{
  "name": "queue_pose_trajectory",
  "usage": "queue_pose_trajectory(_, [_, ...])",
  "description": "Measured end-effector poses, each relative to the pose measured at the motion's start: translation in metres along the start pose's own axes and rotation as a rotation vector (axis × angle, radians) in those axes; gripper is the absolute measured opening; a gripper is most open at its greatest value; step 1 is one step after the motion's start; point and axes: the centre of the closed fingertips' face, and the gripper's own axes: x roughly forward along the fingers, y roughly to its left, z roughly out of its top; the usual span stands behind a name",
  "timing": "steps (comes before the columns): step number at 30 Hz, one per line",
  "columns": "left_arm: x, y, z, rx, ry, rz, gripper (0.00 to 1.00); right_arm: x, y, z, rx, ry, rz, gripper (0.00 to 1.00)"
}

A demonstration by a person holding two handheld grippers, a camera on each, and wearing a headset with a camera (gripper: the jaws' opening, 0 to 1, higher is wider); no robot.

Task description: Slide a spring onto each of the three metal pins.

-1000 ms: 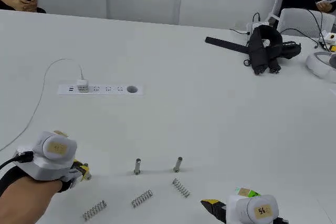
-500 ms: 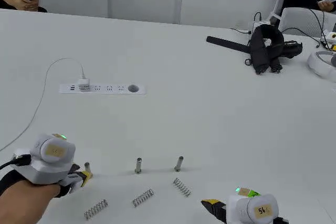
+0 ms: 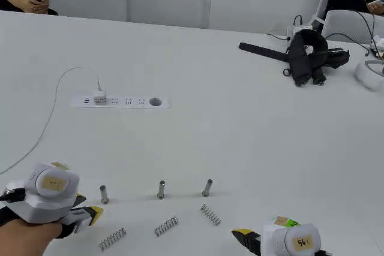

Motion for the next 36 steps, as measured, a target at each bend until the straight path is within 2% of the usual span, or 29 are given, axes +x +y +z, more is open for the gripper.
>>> queue_pose_trajectory(6, [-0.008,-0.007,-0.008,-0.002,-0.006,-0.014,0.33,0.0,0.0,0.0,0.001,-0.003,0.0,0.92])
queue_pose_trajectory(19, [-0.019,-0.015,-0.028,-0.051,-0.009,-0.035,0.44,0.003,0.0,0.0,-0.005,0.002,0.004,0.92])
queue_pose_trajectory(29, [-0.029,-0.022,-0.037,-0.064,-0.024,-0.045,0.53,0.006,0.003,0.0,-0.006,0.003,0.011,0.92])
queue_pose_trajectory(32, [-0.032,-0.024,-0.044,-0.064,-0.02,-0.044,0.58,0.006,0.003,0.0,-0.007,0.005,0.011,0.92])
queue_pose_trajectory(36, [-0.038,-0.026,-0.053,-0.065,-0.019,-0.05,0.6,0.006,0.001,-0.002,-0.005,0.006,0.009,0.92])
